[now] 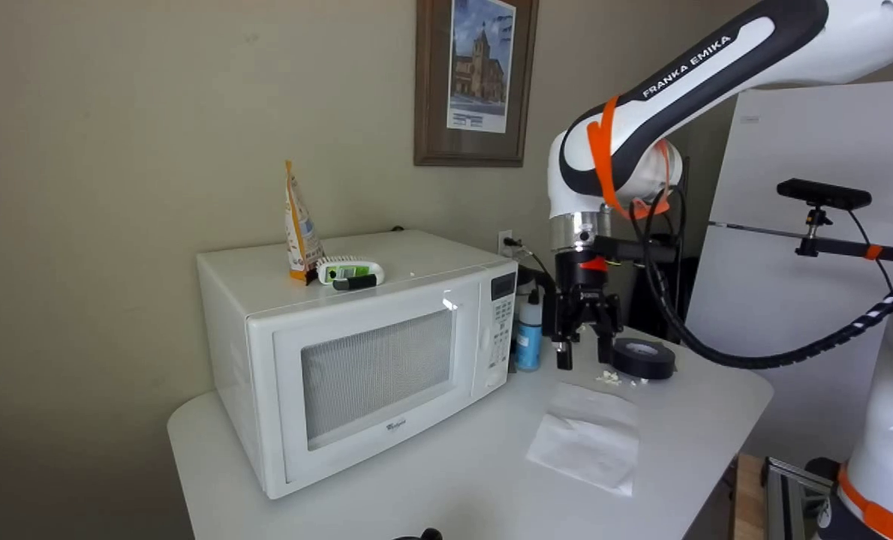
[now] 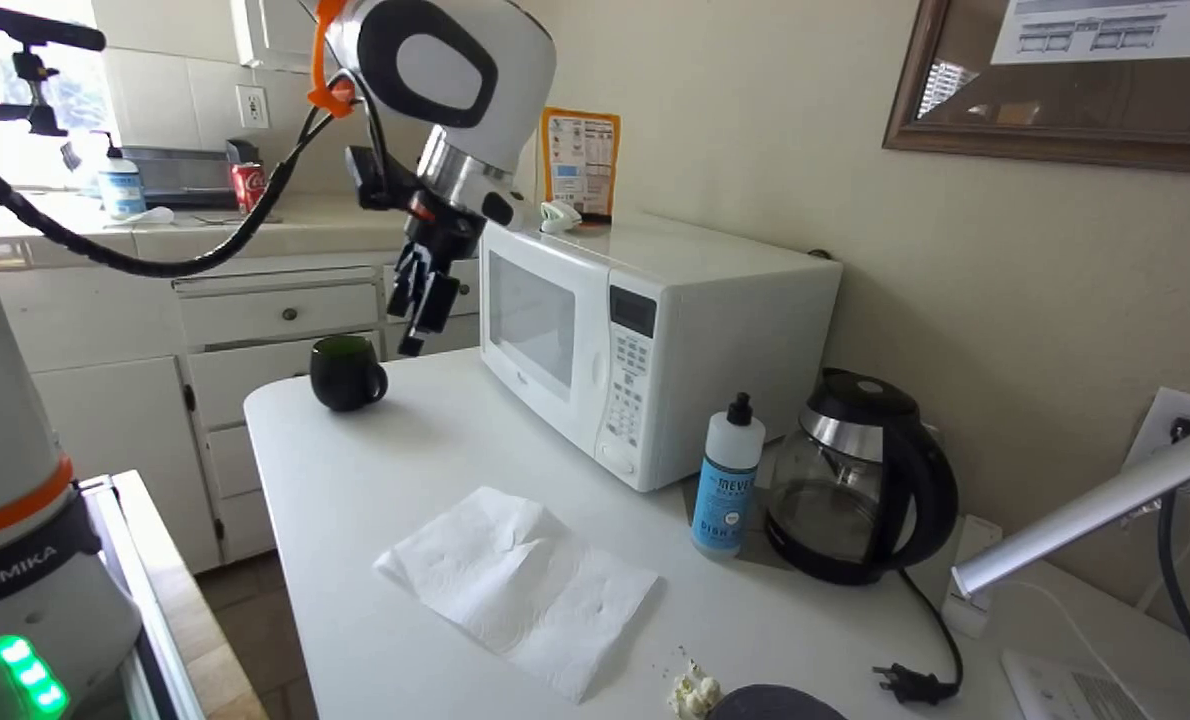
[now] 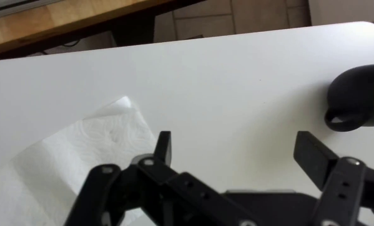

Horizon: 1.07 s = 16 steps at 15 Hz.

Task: Move the cup to the right

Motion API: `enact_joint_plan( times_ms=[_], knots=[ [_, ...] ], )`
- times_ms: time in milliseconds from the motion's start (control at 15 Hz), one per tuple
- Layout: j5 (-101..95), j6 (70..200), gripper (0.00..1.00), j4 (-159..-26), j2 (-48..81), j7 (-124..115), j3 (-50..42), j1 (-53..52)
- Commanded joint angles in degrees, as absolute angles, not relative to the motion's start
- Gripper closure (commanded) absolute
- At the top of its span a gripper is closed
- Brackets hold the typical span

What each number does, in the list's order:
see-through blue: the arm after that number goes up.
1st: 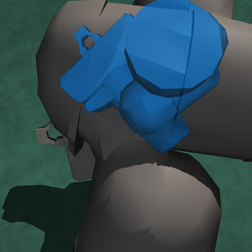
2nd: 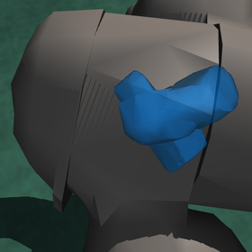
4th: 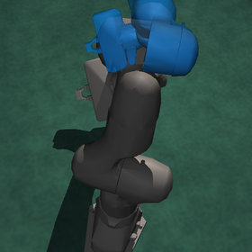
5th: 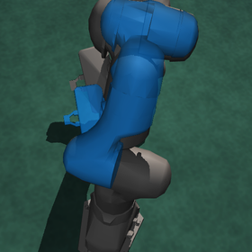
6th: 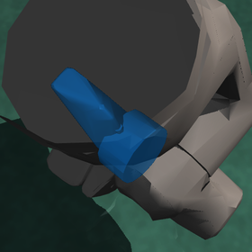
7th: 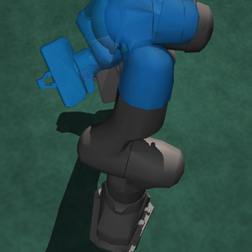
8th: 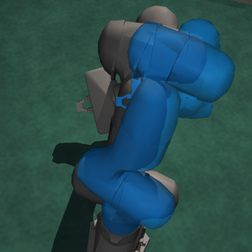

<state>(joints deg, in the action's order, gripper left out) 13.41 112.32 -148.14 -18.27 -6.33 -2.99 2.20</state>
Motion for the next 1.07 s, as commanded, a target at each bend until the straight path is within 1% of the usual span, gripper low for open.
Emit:
enact_joint_plan(
  times_ms=[0,267,333,1000],
  knots=[
    [24.83,120.87,0.0,-153.98,-15.27,-10.8,-1.61,0.19],
    [41.69,129.6,0.0,-155.44,-9.3,-6.95,-1.08,-3.23],
    [35.29,126.28,0.0,-155.57,-12.25,-9.08,-0.83,-1.22],
    [36.02,126.87,0.0,-155.15,-11.36,-8.61,-0.72,-1.23]
  ],
)
